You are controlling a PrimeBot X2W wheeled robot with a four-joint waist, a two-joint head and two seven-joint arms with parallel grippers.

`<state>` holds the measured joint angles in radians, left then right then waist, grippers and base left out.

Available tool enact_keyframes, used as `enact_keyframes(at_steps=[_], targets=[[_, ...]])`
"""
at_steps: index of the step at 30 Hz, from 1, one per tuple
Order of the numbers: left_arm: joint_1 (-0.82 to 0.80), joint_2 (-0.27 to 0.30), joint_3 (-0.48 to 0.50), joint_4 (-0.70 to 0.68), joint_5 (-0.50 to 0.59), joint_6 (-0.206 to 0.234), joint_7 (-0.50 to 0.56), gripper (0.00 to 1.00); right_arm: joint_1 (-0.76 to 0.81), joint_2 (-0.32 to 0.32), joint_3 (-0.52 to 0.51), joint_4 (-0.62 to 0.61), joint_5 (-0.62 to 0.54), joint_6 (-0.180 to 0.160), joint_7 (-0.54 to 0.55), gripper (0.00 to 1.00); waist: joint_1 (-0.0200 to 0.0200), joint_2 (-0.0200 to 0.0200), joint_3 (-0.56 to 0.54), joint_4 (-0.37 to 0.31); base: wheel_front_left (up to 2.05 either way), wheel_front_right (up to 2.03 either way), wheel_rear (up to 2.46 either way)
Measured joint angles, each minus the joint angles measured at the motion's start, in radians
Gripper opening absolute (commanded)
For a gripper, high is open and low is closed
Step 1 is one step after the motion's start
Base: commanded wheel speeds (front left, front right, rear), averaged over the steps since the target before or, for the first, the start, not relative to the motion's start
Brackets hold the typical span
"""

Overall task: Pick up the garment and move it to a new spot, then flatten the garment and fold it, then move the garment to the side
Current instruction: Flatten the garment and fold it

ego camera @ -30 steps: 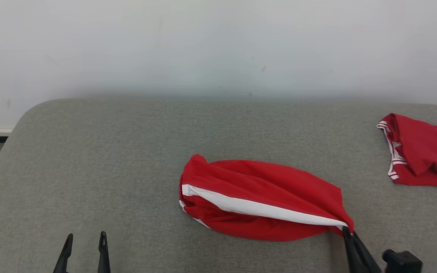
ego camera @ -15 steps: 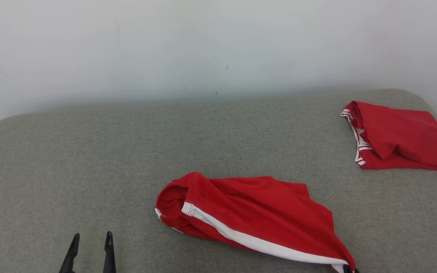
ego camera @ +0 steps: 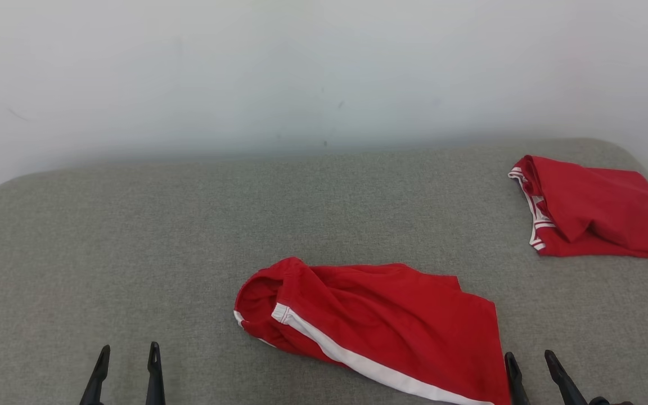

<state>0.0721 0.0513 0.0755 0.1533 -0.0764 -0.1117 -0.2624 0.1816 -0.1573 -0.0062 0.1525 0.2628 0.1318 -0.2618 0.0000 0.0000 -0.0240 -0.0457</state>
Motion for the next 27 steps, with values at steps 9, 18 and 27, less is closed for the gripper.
enact_keyframes(at_steps=[9, 18, 27], targets=[[0.010, 0.000, 0.011, -0.004, 0.007, -0.003, 0.000, 1.00, 0.025, 0.021, -0.010, -0.001, -0.007, 0.000, 0.000, 1.00, 0.0000, 0.0000, -0.015, 0.016, 0.00, 0.00, 0.00], [-0.026, 0.015, -0.053, 0.010, 0.016, -0.013, 0.000, 1.00, 0.025, 0.019, -0.012, 0.058, -0.009, 0.000, -0.002, 1.00, 0.0000, 0.0000, -0.006, -0.006, 0.00, 0.00, 0.00], [-0.136, 0.051, -0.255, 0.105, -0.017, -0.020, 0.000, 1.00, 0.008, 0.023, 0.013, 0.175, 0.000, 0.000, -0.002, 1.00, 0.0000, 0.0000, 0.015, -0.041, 0.00, 0.00, 0.00]])
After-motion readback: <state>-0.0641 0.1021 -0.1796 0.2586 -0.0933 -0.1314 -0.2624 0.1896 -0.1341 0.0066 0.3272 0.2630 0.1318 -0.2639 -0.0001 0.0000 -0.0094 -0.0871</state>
